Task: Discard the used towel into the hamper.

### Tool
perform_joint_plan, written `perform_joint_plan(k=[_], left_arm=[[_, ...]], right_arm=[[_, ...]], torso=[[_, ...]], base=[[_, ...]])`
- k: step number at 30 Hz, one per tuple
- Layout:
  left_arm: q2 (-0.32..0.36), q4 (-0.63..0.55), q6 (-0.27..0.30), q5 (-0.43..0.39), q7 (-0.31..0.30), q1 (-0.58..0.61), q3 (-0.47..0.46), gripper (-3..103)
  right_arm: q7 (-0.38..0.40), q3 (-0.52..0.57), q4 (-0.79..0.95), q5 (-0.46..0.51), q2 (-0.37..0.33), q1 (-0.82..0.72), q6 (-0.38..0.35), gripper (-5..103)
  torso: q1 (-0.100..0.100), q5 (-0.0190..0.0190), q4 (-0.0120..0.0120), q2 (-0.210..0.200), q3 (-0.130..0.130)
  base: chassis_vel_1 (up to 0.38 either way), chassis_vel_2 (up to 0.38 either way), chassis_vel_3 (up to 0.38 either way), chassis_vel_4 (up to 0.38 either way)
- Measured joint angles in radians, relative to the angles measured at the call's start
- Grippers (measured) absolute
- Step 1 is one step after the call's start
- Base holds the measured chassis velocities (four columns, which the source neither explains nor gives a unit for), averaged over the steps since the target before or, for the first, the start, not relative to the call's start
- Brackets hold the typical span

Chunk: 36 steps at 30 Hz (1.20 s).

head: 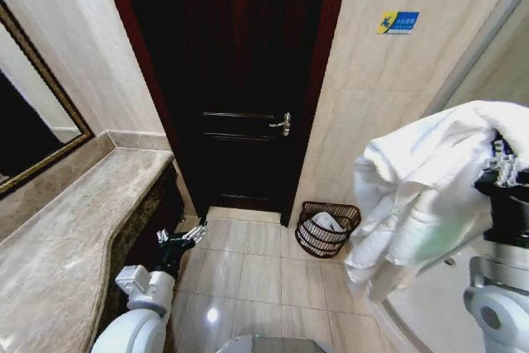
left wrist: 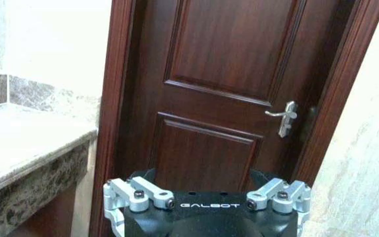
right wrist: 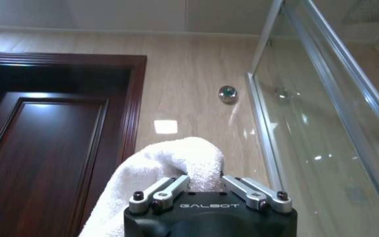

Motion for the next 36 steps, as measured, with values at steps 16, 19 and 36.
perform_joint_plan(k=[16, 19, 36], left_arm=[[0.000, 0.000, 0.000, 0.000, 0.000, 0.000, 0.000, 97], [0.000, 0.000, 0.000, 0.000, 0.000, 0.000, 0.000, 97], [0.000, 0.000, 0.000, 0.000, 0.000, 0.000, 0.000, 97]], right_arm=[[-0.007, -0.013, 0.000, -0.012, 0.003, -0.004, 0.015, 7], [-0.006, -0.013, 0.000, -0.012, 0.001, -0.005, 0.016, 7], [-0.008, -0.025, 0.000, -0.034, 0.011, -0.003, 0.022, 7]], torso=[[0.027, -0.0003, 0.0000, 0.058, 0.031], [0.038, -0.0004, 0.0000, 0.081, 0.043], [0.047, -0.0003, 0.0000, 0.101, 0.054]], base=[[0.000, 0.000, 0.000, 0.000], [0.000, 0.000, 0.000, 0.000], [0.000, 0.000, 0.000, 0.000]])
